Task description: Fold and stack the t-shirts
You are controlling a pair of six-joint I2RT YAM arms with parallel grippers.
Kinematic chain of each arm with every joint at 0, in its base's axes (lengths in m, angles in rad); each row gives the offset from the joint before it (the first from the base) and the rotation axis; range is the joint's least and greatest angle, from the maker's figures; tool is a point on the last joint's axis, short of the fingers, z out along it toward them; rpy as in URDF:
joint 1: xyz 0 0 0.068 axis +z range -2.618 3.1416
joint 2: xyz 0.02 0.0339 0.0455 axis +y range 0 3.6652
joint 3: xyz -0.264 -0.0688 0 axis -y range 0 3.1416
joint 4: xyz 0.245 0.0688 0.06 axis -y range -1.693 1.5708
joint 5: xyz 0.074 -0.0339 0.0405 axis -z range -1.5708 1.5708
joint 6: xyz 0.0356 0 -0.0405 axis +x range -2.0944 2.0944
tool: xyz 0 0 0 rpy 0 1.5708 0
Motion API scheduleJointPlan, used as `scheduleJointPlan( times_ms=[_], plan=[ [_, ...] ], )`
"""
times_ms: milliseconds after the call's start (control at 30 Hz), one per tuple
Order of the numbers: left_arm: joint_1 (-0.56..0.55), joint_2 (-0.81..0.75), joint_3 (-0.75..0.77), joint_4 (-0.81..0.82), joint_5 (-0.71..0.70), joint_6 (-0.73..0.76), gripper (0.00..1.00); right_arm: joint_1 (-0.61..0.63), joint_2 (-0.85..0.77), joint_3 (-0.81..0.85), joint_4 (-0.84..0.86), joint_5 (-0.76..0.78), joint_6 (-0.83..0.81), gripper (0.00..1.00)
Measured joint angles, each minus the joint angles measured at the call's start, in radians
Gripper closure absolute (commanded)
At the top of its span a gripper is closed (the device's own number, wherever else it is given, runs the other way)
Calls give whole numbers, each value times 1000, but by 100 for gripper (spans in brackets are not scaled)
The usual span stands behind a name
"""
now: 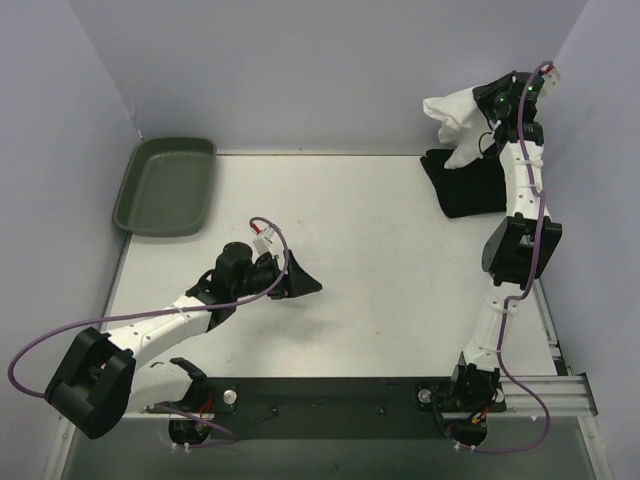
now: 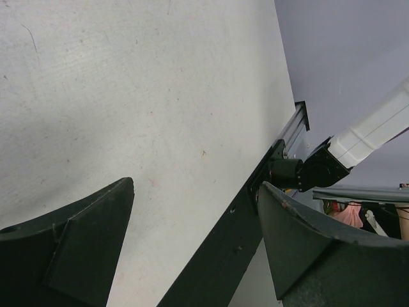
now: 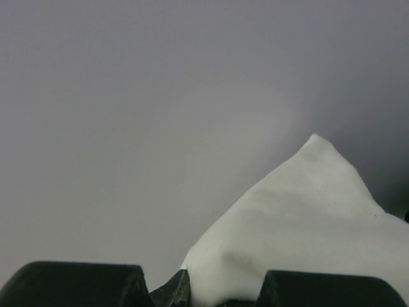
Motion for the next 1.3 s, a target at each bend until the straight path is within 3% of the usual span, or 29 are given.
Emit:
scheduleJointPlan(
  times_ms=[233, 533, 700, 833, 1033, 1300],
  plan=[
    [0, 6, -2, 23, 11, -3, 12, 23, -75, -32, -108, -45, -61, 100],
    [0, 5, -2, 32, 16, -3, 12, 92, -408, -68, -247, -32, -172, 100],
    [0, 5, -2, 32, 16, -4, 12, 93, -483, -34, -254, -5, -182, 100],
    [0, 5, -2, 31, 16, -4, 12, 80, -431, -17, -269, 18, -171, 100],
    [0, 11, -2, 32, 16, -3, 12, 50, -138, 170, -304, 57, -127, 100],
    [5, 60, -2, 33, 17, -3, 12, 21, 30, 180, -206, 66, -43, 100]
  ],
)
